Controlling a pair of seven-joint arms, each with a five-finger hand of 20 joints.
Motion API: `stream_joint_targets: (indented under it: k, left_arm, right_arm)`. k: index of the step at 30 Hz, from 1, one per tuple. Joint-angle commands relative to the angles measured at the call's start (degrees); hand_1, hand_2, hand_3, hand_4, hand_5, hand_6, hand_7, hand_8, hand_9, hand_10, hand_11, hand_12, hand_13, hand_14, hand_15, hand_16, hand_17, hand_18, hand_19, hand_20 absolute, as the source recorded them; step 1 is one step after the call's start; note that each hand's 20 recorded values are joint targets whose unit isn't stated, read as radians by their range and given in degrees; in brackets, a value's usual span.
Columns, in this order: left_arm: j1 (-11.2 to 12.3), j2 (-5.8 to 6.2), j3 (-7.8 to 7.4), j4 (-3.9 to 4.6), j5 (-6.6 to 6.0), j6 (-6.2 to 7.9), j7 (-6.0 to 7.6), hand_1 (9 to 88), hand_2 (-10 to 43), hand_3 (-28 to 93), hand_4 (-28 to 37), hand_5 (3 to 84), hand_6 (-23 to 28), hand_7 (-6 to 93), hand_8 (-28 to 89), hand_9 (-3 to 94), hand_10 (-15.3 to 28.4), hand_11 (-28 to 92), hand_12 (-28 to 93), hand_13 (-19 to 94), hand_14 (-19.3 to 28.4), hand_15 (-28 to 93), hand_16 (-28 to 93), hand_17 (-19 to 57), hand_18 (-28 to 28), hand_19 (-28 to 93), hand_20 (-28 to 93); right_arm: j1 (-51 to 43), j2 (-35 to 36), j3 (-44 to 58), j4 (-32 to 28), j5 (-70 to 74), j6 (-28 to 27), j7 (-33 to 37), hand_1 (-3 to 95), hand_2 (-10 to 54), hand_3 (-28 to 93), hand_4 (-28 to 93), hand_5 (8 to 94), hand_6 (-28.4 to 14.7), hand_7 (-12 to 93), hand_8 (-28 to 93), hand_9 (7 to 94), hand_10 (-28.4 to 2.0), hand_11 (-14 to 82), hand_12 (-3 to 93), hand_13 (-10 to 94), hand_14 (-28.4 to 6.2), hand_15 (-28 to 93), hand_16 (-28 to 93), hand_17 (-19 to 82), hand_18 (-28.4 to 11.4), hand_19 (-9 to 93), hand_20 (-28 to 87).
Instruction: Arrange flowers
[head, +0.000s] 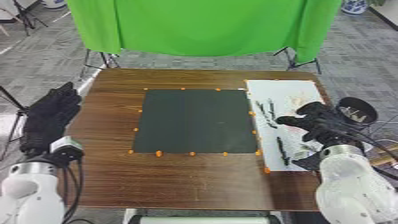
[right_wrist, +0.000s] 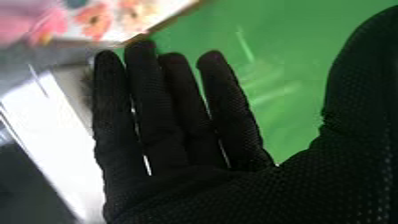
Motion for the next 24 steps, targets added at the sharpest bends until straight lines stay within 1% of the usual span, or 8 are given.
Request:
stream_joint_targets:
  k: [1, 3, 6, 12, 16, 20, 22, 24]
  left_arm:
    - [2.53, 0.18, -0.28, -0.86, -1.92, 2.87, 1.17, 27.8, 15.1, 68, -28.3, 45.1, 9.7, 9.7, -8, 35.2, 16.3, 18, 7, 23, 15.7, 29, -10, -5.3, 13.1, 39, 3]
    - [3.84, -0.17, -0.57, -1.30, -1.77, 2.44, 0.29, 27.7, 15.2, 68, -28.3, 45.2, 9.8, 10.1, -8, 35.4, 16.3, 18, 8, 23, 15.8, 29, -10, -5.4, 13.2, 39, 3]
    - [4.14, -0.66, -0.22, -1.16, -2.02, 2.39, -0.04, 27.5, 15.2, 68, -28.3, 45.5, 10.1, 10.5, -8, 35.7, 16.4, 19, 8, 23, 16.1, 30, -10, -5.4, 13.3, 40, 3]
    - [4.58, -0.67, -0.98, -1.15, -1.76, 1.76, -0.14, 27.4, 15.2, 68, -28.3, 45.7, 10.3, 10.9, -8, 35.7, 16.5, 19, 8, 23, 16.1, 30, -11, -5.5, 13.4, 40, 3]
    - [4.53, -0.81, -1.19, -1.08, -1.24, 1.67, -0.76, 28.1, 14.7, 69, -28.3, 45.7, 10.3, 10.9, -8, 35.7, 16.5, 19, 8, 24, 16.1, 31, -11, -5.5, 13.4, 40, 3]
    - [5.14, -1.06, -1.23, -1.19, -1.89, 1.47, -0.86, 28.7, 14.2, 69, -28.3, 45.8, 10.3, 11.2, -8, 35.8, 16.5, 20, 8, 24, 16.1, 31, -11, -5.5, 13.4, 41, 2]
    - [5.44, -1.09, -1.17, -1.28, -2.19, 1.91, -0.87, 28.7, 14.2, 69, -28.3, 45.8, 10.3, 11.3, -8, 35.8, 16.4, 20, 8, 24, 16.1, 31, -11, -5.5, 13.4, 41, 2]
    - [5.09, -0.96, -0.76, -1.42, -2.84, 3.15, -0.77, 28.8, 14.2, 69, -28.3, 45.8, 10.4, 11.4, -8, 35.9, 16.5, 20, 8, 24, 16.3, 32, -11, -5.5, 13.4, 41, 2]
  right_arm:
    - [-4.14, 2.43, 1.62, 0.22, -6.86, -2.75, -1.39, 18.8, -9.5, 65, -28, 57.2, -6.7, 22, -10, 55.1, -19.7, 35.9, 28.1, 47, -18.5, 53, 22, 25, -22.1, 69, 28]
    - [-3.41, 2.38, 0.99, 0.22, -10.63, -8.48, -0.64, 19.8, -9.5, 61, -28, 58.7, -6.6, 27, -9, 55.0, -19.8, 44.4, 32.7, 49, -19.4, 61, 25, 27, -23.2, 78, 34]
    - [-1.98, 2.38, 0.06, -0.18, -9.16, -16.21, 2.00, 21.1, -9.5, 57, -28, 62.1, -6.0, 28, -9, 58.3, -19.5, 45.6, 33.7, 51, -19.0, 63, 26, 29, -23.8, 82, 38]
    - [-1.95, 2.29, -0.49, 0.23, -8.20, -21.10, 1.27, 23.1, -9.5, 52, -28, 67.1, -5.4, 28, -9, 62.5, -19.0, 46.1, 34.7, 55, -19.4, 64, 29, 31, -24.0, 83, 40]
    - [-1.39, 1.21, -0.75, 0.67, -5.76, -23.40, 0.81, 21.9, -9.5, 54, -28, 67.7, -5.3, 28, -9, 63.3, -19.1, 45.9, 34.8, 55, -19.4, 64, 30, 31, -23.9, 83, 41]
    - [-1.06, 1.15, -1.82, 1.65, -5.94, -24.67, 0.45, 21.5, -9.5, 54, -27, 68.2, -5.3, 27, -9, 64.1, -19.2, 45.0, 34.3, 55, -19.6, 64, 30, 31, -23.9, 83, 41]
    - [-0.70, 0.01, -1.52, 2.22, -4.80, -26.93, 0.09, 22.0, -9.5, 53, -28, 68.5, -5.3, 27, -9, 64.4, -19.2, 44.7, 34.2, 56, -19.7, 63, 30, 31, -23.8, 83, 41]
    - [-0.32, -0.31, -1.81, 2.67, -3.64, -27.70, 0.86, 22.6, -9.5, 52, -27, 68.7, -5.3, 26, -9, 64.7, -19.1, 44.4, 34.1, 56, -19.7, 63, 30, 31, -23.8, 83, 41]
